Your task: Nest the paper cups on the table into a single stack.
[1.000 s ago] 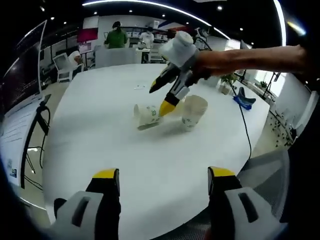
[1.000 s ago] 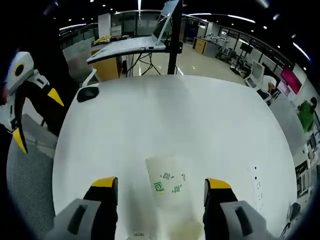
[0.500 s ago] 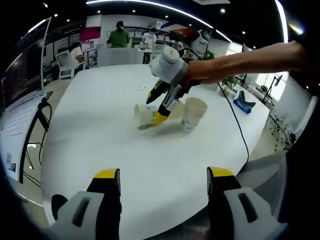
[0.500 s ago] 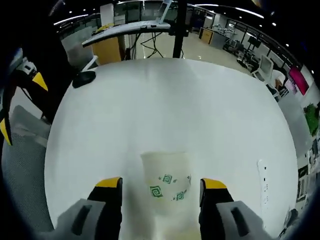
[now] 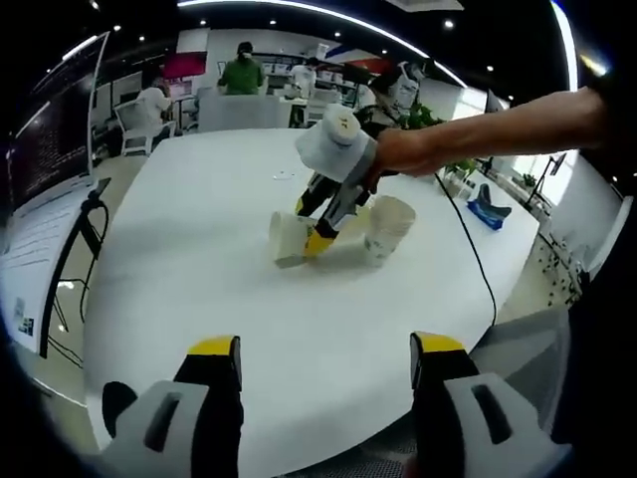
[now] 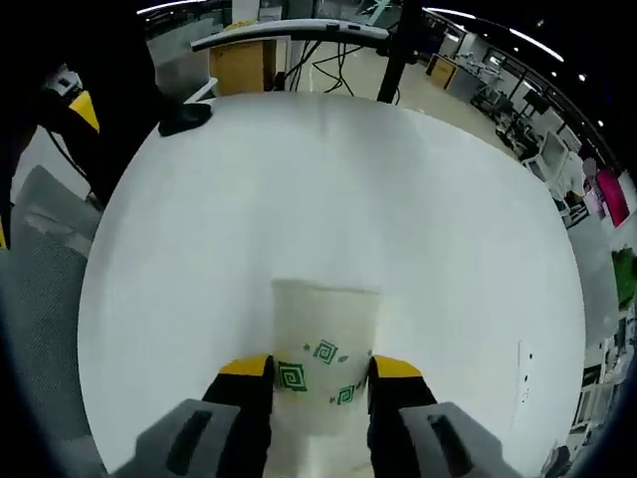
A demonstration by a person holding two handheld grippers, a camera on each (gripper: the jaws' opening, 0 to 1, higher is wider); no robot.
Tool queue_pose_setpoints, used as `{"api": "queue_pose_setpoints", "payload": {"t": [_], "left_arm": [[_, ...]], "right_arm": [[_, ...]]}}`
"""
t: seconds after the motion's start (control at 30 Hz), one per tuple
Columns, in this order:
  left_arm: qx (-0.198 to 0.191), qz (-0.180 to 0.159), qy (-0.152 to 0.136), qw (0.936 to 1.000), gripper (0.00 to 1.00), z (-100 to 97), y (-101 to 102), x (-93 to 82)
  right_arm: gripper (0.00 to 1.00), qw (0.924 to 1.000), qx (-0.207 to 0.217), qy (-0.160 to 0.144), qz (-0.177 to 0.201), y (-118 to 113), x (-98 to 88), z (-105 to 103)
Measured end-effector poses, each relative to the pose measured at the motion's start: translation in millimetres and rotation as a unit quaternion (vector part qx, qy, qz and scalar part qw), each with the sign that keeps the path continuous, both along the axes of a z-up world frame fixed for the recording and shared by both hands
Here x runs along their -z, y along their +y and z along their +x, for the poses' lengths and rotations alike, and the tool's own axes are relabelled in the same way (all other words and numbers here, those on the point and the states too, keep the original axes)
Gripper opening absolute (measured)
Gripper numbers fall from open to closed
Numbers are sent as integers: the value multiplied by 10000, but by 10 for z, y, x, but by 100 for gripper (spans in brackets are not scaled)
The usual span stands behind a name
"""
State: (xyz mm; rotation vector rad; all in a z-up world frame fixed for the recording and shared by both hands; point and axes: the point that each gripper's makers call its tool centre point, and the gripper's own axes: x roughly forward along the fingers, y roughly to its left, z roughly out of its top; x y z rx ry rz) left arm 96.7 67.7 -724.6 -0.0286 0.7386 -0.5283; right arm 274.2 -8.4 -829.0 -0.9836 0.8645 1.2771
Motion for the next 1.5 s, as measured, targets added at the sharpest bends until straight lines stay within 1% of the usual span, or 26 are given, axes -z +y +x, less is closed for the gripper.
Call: {"api": "queue_pose_setpoints", "payload": {"t": [0.03,0.1,0.17,0.23,0.3,0.4,0.5,0.6,0.63,0.73,0.9,0.97,1.03,1.07,1.1,1.17,1.2,1.23,1.3,1.37,1.4,1.43,1.5], "left_arm": [[-5,-4,-4,10000,67,2,-1,-2],[6,-1,-8,10000,67,10,-3,-9],[33,12,-19,10000,66,19,-1,-17],[54,21,-35,10000,66,34,11,-33],[51,14,-56,10000,66,52,37,-64],[32,-25,-92,9999,66,89,76,-102],[11,-74,-127,9999,66,154,131,-142],[-21,-115,-127,9998,66,207,161,-182],[-34,-143,-133,9998,66,225,161,-215],[-57,-241,-218,9995,65,288,146,-314],[-12,-351,-323,9989,65,414,83,-452],[9,-445,-332,9985,66,470,50,-501],[22,-530,-373,9979,66,522,13,-556],[27,-550,-382,9978,65,534,5,-567],[69,-625,-397,9972,64,559,-42,-606],[149,-697,-390,9967,61,582,-102,-635],[178,-707,-396,9966,60,591,-124,-647],[200,-712,-399,9965,59,594,-135,-652],[342,-759,-402,9957,57,618,-204,-677],[431,-781,-402,9952,56,626,-259,-699],[466,-792,-399,9950,55,635,-271,-682],[507,-806,-408,9946,54,646,-301,-693],[622,-856,-392,9936,49,647,-362,-718]], "right_arm": [[35,10000,-16,-32,34,0,-27,20],[35,9999,-4,-57,125,2,-152,-76],[35,9998,-4,-99,199,-1,-209,-47],[35,9996,34,-132,262,3,-281,-74],[35,9991,109,-177,382,5,-416,-137],[35,9984,166,-185,516,12,-536,-190],[35,9973,227,-219,661,44,-575,-171],[35,9958,287,-251,836,67,-684,-202],[35,9954,289,-236,885,107,-655,-170],[34,9942,229,-322,1005,143,-716,-177],[34,9919,164,-433,1179,160,-831,-276],[34,9911,221,-428,1239,119,-890,-374],[35,9891,203,-467,1381,151,-967,-473],[35,9889,209,-474,1392,151,-975,-490],[35,9880,228,-494,1447,135,-1045,-602],[35,9867,240,-497,1526,159,-1037,-620],[35,9864,235,-505,1547,147,-1060,-688],[35,9863,225,-509,1556,146,-1068,-710],[35,9855,134,-605,1577,141,-1109,-788],[35,9849,128,-637,1608,124,-1154,-853],[35,9846,128,-642,1618,120,-1162,-863],[35,9841,137,-649,1645,109,-1207,-907],[35,9838,135,-684,1649,77,-1229,-945]]}}
